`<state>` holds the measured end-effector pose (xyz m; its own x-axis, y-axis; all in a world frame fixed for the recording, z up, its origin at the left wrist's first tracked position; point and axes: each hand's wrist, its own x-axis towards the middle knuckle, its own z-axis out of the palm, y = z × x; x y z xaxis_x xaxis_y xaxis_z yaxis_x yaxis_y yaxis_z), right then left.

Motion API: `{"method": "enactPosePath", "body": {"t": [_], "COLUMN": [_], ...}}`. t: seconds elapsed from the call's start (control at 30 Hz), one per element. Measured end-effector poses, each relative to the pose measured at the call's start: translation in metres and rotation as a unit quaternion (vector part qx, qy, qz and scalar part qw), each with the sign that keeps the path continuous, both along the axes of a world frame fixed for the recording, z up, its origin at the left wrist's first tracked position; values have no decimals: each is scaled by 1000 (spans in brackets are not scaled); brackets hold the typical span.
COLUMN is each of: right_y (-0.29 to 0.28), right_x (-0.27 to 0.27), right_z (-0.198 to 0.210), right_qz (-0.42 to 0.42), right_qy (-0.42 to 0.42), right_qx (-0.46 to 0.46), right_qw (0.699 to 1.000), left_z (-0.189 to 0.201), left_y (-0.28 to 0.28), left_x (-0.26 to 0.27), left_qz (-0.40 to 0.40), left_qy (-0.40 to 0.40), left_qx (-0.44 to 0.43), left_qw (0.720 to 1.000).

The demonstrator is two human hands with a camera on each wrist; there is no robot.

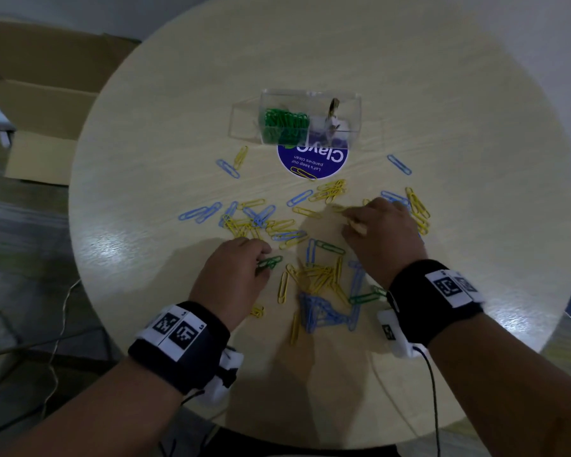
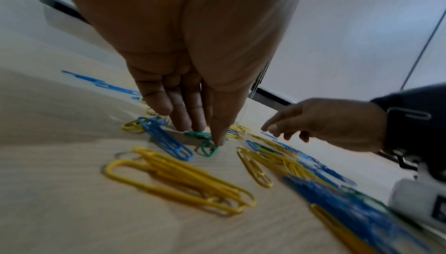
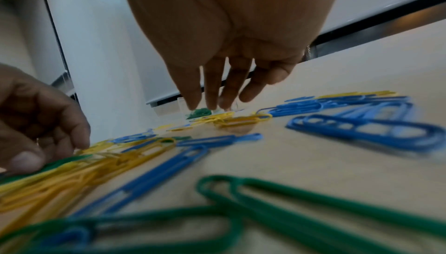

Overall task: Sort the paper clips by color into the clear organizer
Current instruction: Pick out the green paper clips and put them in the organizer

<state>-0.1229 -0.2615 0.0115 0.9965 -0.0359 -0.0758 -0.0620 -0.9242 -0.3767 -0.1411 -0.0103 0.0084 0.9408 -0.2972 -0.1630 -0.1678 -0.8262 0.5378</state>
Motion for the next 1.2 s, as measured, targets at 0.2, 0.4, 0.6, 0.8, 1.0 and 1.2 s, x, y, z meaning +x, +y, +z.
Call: {"method": "enactPosePath", "body": {"t": [0.2, 0.4, 0.6, 0.8, 1.0, 1.2], "right_y": [16, 17, -43, -41, -29, -54], "right_x": [0, -1, -59, -134, -150, -128], "right_z": [-6, 7, 33, 14, 9, 7], "right_qz": [104, 90, -45, 88, 53, -104], "right_qy": [116, 125, 36, 143, 119, 28], "right_qx": [-33, 10, 125, -18, 37, 78], "right_qw": [987, 988, 991, 986, 991, 991], "left_z": [-1, 5, 14, 5, 4, 11], "left_y": [1, -8, -40, -63, -42, -51], "left_x": [2, -2, -17, -38, -23, -7], "left_qz": [-46, -113, -243, -302, -265, -236], "left_qy": [-4, -14, -58, -67, -61, -77], "left_qx": [62, 144, 70, 140, 167, 144], "left_qw": [997, 983, 966, 941, 948, 958]}}
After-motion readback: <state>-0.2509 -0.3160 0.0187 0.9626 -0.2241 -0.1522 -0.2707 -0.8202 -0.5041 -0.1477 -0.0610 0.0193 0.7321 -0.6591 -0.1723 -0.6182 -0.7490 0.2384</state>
